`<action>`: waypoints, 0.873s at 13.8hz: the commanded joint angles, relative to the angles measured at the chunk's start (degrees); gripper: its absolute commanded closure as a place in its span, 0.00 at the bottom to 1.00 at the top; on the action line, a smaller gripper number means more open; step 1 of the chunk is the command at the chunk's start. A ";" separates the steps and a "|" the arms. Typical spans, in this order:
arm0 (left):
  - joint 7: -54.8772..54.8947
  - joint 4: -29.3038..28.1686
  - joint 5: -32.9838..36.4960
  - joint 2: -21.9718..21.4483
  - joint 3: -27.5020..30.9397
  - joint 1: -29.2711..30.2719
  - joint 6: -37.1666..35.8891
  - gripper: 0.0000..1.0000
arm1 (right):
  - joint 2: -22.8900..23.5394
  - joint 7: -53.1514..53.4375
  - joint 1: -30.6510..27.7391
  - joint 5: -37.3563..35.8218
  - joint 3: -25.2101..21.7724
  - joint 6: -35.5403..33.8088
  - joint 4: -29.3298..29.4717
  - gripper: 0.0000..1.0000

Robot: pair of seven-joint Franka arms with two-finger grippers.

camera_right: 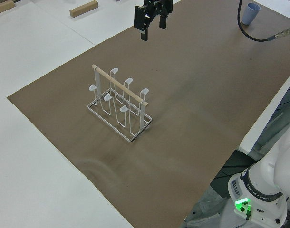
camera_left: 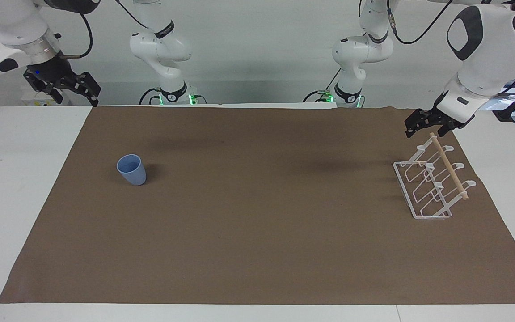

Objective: Hang cup on cup holder
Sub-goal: 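Move the right gripper toward the light blue cup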

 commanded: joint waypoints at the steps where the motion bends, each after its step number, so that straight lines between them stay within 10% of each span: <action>1: 0.15 0.12 0.63 -0.32 0.02 0.08 -1.00 0.00 | 0.48 0.08 0.54 0.18 0.16 0.26 0.75 0.00; 7: 0.15 0.12 0.63 -0.32 -0.06 0.08 -1.00 0.00 | -7.42 -4.02 0.46 1.15 0.24 16.83 -21.00 0.00; 12: 0.07 -0.05 0.63 -0.49 -0.15 -0.45 -1.70 0.00 | -2.08 -17.83 -1.73 1.50 0.16 36.62 -35.18 0.03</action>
